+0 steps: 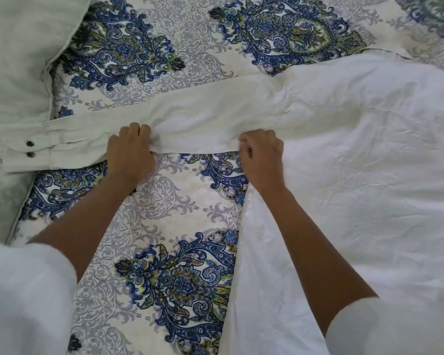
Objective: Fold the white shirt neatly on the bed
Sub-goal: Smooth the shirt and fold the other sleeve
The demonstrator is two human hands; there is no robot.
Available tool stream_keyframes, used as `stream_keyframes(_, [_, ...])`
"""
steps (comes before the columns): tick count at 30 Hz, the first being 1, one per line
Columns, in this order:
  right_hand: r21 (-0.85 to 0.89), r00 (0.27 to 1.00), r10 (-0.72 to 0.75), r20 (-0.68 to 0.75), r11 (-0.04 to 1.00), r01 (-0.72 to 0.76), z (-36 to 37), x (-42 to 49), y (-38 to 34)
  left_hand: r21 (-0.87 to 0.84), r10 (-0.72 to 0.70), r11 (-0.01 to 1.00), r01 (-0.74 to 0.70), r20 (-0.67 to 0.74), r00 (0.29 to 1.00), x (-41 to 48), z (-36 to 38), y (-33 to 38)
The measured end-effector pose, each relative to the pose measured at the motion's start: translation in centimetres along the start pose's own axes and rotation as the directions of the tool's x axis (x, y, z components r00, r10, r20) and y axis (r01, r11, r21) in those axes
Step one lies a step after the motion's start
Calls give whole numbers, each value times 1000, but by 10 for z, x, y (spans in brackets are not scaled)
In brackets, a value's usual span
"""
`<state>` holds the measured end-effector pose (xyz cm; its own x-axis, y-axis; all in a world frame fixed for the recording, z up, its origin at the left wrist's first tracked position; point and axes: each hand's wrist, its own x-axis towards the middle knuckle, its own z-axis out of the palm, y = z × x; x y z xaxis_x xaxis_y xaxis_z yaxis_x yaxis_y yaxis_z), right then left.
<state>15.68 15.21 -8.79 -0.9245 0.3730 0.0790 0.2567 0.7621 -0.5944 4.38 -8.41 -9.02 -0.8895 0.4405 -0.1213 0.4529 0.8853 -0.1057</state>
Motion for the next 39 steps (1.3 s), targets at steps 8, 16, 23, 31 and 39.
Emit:
stream_keyframes(8, [47, 925, 357, -131, 934, -353, -35, 18, 55, -174, 260, 931, -322, -306, 916, 35, -21, 124])
stream_keyframes(16, [-191, 979, 154, -136, 965, -179, -17, 19, 68, -260, 32, 965, -16, 57, 998, 137, -27, 170])
stream_keyframes(23, [-287, 984, 174, 33, 945, -158, -4, 15, 77, -351, 17, 936, 9, 69, 997, 173, -48, 165])
stream_keyframes(31, [-311, 962, 251, 111, 928, -206, -8, 26, 78, -420, 171, 890, -177, -50, 984, 72, -23, 229])
stream_keyframes(39, [-476, 901, 431, 43, 802, -361, -27, 30, 116, -150, 184, 973, -175, 48, 982, 58, 2, 168])
